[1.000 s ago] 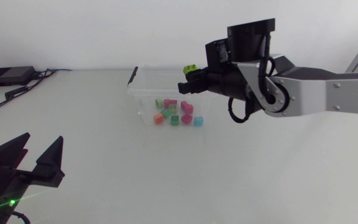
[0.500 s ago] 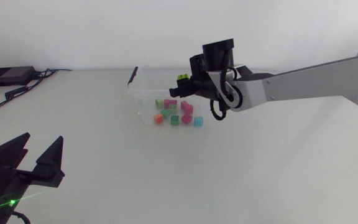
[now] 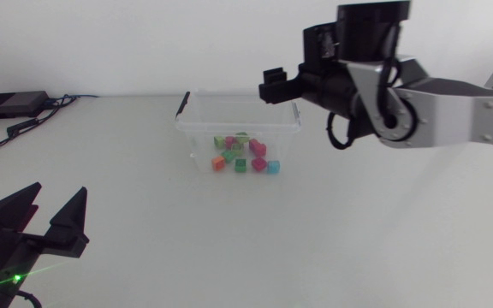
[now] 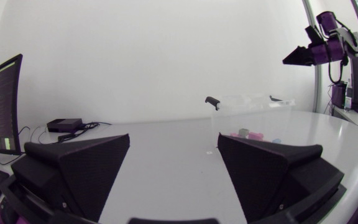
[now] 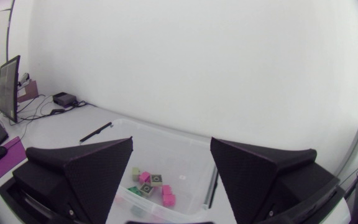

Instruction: Pick up the duplo bricks and place them in the container

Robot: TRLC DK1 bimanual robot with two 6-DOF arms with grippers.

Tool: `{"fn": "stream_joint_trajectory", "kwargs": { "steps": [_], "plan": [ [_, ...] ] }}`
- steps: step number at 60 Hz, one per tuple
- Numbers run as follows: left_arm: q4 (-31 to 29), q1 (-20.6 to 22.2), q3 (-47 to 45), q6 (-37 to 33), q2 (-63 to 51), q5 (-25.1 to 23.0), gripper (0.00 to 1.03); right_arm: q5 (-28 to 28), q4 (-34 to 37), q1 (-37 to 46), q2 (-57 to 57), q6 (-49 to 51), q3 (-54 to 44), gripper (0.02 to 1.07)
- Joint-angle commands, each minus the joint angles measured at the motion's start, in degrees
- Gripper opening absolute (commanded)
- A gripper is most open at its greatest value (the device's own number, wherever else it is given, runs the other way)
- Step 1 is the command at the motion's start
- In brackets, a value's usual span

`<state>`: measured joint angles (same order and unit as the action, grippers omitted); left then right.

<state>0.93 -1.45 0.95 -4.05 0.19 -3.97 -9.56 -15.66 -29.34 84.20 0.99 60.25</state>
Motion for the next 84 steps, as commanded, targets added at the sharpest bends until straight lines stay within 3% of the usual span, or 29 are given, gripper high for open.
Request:
{"fn": "stream_joint_trajectory", "kwargs": {
  "steps": [1,23,38,77,84],
  "plan": [
    [-0.05,0.05,-1.04,1.07,0.61,0.19,0.99,-1.42,-0.42,1.48,-6.68,1.64,-5.49,0.95],
    [-0.05,0.05,-1.04,1.07,0.61,0.19,0.99,-4.32,3.97,8.34,-36.22,5.6,-24.74,0.95],
    [-0.05,-0.04,-1.04,1.07,0.6,0.28,0.99,-4.38,13.47,14.0,-56.06,6.72,-33.07,0.95],
    [-0.67,1.01,-0.98,3.17,0.05,2.87,0.99,5.42,15.01,24.78,-75.83,1.3,-52.16,0.95],
    [-0.78,1.21,-0.97,3.56,-0.06,3.36,0.99,7.25,15.3,26.8,-79.54,0.28,-55.75,1.0]
  ]
}}
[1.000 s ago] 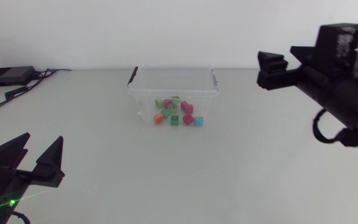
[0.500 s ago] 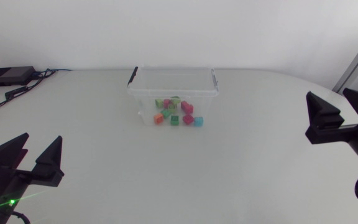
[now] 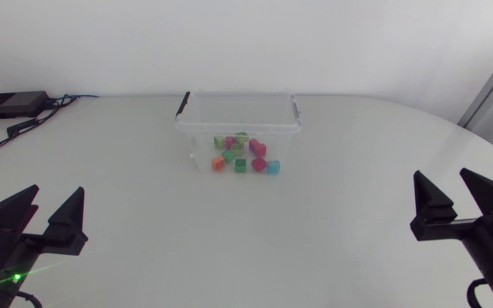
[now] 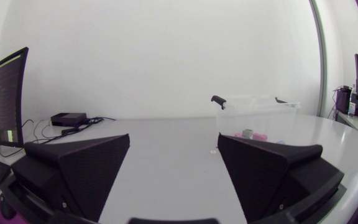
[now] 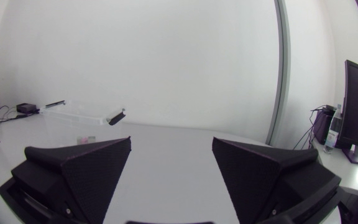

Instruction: Pick up the duplo bricks and place them in the container

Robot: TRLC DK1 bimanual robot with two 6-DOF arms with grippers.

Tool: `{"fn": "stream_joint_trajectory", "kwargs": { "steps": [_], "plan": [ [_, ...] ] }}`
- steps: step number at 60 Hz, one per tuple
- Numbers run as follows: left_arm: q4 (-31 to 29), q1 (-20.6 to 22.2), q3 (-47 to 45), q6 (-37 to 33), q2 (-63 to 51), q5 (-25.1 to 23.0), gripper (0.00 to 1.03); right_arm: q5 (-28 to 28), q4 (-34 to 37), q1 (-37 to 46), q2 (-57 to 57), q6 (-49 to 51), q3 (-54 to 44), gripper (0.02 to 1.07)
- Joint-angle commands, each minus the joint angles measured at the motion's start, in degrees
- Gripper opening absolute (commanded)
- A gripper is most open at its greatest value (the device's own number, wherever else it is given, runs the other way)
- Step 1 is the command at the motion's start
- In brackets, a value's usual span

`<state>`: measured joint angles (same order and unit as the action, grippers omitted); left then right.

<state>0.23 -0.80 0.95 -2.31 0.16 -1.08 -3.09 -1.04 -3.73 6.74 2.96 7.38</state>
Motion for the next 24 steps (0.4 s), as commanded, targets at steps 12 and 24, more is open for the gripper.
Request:
{"fn": "stream_joint_trajectory", "kwargs": {
  "steps": [12,24],
  "plan": [
    [-0.23,0.8,-0.95,2.31,-0.16,1.08,0.99,3.09,1.04,3.73,-6.74,-2.96,-7.38,1.01],
    [-0.23,0.8,-0.95,2.31,-0.16,1.08,0.99,3.09,1.04,3.73,-6.74,-2.96,-7.38,1.01]
  ]
}}
